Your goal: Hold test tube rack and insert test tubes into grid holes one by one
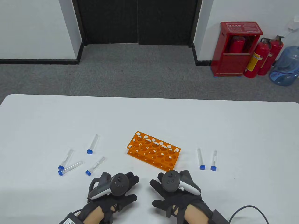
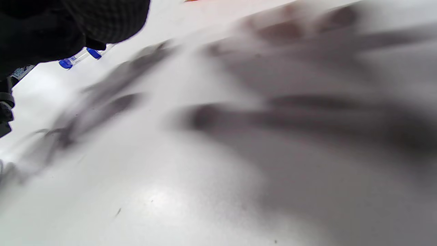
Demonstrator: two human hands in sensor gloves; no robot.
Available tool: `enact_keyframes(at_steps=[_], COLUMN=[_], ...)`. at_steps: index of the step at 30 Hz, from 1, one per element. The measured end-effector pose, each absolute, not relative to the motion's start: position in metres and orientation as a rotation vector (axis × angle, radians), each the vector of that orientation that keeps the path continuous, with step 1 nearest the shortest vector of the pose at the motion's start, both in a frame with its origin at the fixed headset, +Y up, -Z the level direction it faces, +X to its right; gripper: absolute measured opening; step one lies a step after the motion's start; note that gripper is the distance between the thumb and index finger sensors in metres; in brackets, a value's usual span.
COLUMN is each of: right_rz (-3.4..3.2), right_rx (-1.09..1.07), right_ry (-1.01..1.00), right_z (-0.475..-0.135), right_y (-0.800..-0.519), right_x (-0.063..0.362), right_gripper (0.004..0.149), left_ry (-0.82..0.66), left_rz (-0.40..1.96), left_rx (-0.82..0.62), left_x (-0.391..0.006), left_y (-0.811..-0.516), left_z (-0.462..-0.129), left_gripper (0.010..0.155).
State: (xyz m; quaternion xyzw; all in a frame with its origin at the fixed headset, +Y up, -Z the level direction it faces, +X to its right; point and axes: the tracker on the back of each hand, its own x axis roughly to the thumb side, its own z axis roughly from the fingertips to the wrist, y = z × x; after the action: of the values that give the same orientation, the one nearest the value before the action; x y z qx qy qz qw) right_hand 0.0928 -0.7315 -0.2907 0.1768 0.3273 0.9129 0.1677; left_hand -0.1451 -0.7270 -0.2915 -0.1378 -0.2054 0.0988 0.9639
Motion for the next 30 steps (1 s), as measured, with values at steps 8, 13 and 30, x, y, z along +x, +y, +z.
enact_keyframes(at_steps=[8, 13, 30], right_rz=[2.59, 2.585, 2.631], right_rx=[0.497, 0.489, 0.472], right_ry=[0.935, 0.936, 0.913], right_z=[-0.2897, -0.2893, -0.2879], right_y=[-0.7316, -0.7319, -0.7304], right_x=[0.0922, 0.0922, 0.092], right_gripper=[0.083, 0.083, 0.083], left_ry=[-0.413, -0.411, -0.41], left_rz=[0.2, 0.204, 0.202], left_rx=[-0.274, -0.268, -0.277], left_x=[-0.1459, -0.1465, -0.1474], left_y=[-0.727, -0.727, -0.7277], left_z=[-0.2915, -0.2917, -0.2918], left_gripper=[0.074, 0.073, 0.073])
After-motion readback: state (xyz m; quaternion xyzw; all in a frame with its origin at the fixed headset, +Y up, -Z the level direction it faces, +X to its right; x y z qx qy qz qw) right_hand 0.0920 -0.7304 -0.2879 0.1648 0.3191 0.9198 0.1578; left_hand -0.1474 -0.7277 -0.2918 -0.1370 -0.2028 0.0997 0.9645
